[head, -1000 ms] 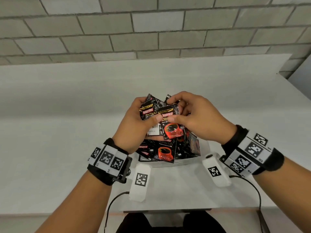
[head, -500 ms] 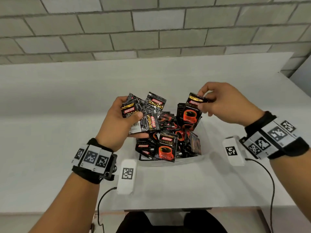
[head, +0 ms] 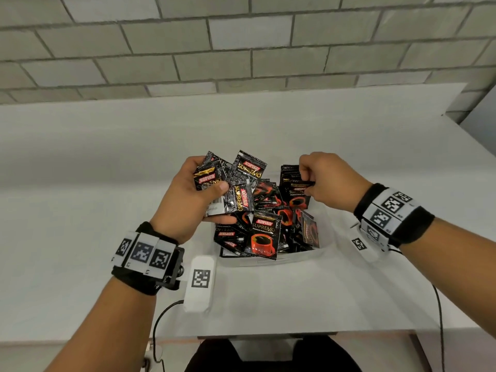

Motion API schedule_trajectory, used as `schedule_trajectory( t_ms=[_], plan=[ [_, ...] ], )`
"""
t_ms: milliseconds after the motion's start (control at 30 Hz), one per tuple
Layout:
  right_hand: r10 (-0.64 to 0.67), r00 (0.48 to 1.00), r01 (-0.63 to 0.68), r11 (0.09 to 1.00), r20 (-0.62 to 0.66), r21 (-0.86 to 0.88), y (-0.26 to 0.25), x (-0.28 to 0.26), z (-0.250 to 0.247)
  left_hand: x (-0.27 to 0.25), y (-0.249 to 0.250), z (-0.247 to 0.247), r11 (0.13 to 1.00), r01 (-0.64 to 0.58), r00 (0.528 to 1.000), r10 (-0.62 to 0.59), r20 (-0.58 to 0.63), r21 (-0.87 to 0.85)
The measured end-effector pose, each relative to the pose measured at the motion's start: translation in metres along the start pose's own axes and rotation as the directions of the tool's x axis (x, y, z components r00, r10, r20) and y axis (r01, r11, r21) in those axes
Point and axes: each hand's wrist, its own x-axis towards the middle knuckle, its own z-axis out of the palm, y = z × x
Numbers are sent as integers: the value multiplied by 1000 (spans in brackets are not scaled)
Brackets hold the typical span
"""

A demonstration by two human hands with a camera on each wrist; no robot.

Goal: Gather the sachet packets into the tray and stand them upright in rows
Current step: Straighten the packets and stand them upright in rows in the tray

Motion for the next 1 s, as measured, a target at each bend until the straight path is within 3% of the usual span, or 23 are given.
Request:
schedule_trajectory(
  t_ms=[300,467,600,733,900,1000],
  plan=[
    [-20,1000,20,999,-22,31,9,4,-10,0,0,-3,1000,8,1000,-8,21,-5],
    [-46,997,46,999,54,7,11,-1,-5,0,-1,1,1000,9,999,-8,41,-5],
    [-24,1000,25,998,-20,53,4,-6,-17,-2,-2,5,1000,31,997,-30,67,-6],
    [17,994,12,964,-105,266,-23,-13,-27,-5,-4,10,999,44,995,-42,92,-23],
    [7,1000,-15,864,18,504,-48,-12,-26,-6,-2,19,998,41,989,-35,144,-39],
    [50,999,-31,817,-18,575,-46,-9,-23,-5,-4,17,1000,31,993,-30,115,-6]
  ],
)
